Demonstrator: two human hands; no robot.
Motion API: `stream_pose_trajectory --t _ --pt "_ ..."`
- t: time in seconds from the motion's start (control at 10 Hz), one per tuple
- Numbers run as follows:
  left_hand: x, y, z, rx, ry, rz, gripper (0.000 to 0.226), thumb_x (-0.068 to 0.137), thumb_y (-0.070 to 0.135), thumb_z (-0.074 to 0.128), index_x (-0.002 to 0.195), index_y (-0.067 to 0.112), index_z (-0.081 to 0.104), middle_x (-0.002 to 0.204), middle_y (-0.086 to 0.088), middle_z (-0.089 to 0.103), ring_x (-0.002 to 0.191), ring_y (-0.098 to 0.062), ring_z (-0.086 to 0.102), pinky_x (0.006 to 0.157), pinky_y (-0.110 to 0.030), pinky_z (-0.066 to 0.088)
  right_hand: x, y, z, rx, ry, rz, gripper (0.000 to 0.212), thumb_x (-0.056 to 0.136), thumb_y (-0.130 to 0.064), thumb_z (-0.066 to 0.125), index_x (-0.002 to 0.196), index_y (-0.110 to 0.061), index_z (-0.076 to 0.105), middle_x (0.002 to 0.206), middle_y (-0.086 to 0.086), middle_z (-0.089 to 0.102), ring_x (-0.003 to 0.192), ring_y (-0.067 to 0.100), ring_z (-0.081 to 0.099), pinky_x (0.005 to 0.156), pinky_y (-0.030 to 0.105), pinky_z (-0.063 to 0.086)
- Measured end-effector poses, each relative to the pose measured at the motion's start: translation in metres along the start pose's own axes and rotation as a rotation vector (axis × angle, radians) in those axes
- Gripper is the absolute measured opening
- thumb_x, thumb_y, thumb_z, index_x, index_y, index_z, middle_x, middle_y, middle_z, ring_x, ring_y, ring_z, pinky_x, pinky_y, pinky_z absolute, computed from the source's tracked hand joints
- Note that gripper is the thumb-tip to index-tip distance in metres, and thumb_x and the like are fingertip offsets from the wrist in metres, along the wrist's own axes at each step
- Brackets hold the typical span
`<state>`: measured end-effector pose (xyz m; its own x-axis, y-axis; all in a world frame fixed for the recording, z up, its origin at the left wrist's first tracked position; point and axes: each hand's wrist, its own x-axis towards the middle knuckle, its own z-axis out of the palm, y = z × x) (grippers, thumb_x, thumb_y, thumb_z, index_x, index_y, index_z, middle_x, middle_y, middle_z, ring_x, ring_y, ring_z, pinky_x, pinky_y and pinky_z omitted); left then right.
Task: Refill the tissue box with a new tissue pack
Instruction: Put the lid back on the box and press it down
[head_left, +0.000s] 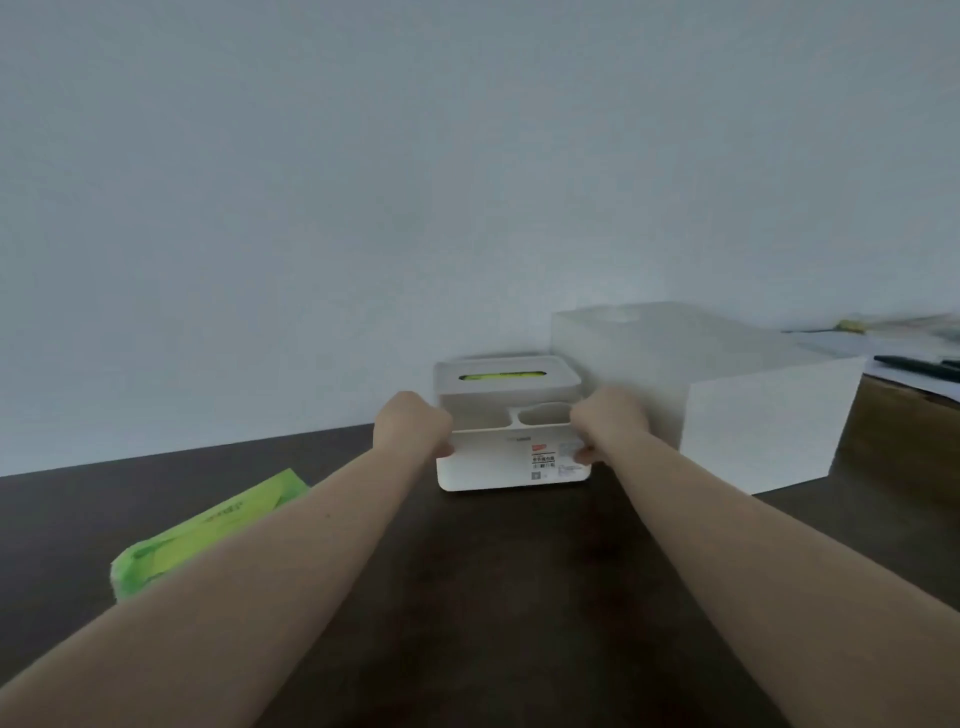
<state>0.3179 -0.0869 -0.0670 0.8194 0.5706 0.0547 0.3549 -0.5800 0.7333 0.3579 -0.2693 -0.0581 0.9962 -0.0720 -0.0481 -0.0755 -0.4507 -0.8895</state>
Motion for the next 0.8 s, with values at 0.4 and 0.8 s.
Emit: stream_pose_trajectory --t 0.4,0.8 --pt "0.016 -0.003 0.031 -0.097 0.007 0.043 0.008 0.080 0.003 0.043 0.076 0.002 0.050 0.098 -0.022 0.074 0.075 -0.030 0.063 0.053 -0.026 0.038 0.017 0.005 0.013 -0.200 0.123 -0.086 0.030 0.092 -0.005 0.044 0.112 0.005 0.063 0.115 0.018 0.066 0.111 0.035 0.061 0.063 0.030 0.040" --pt "-0.022 -0.023 0.021 -0.063 -0.006 0.052 0.013 0.078 -0.001 0.040 0.068 0.005 0.047 0.064 -0.004 0.042 0.059 -0.020 0.038 0.050 -0.026 0.027 -0.019 0.003 -0.023 -0.324 -0.036 -0.094 0.026 0.083 -0.005 0.043 0.102 -0.003 0.062 0.089 0.016 0.066 0.082 0.032 0.070 0.076 0.037 0.059"
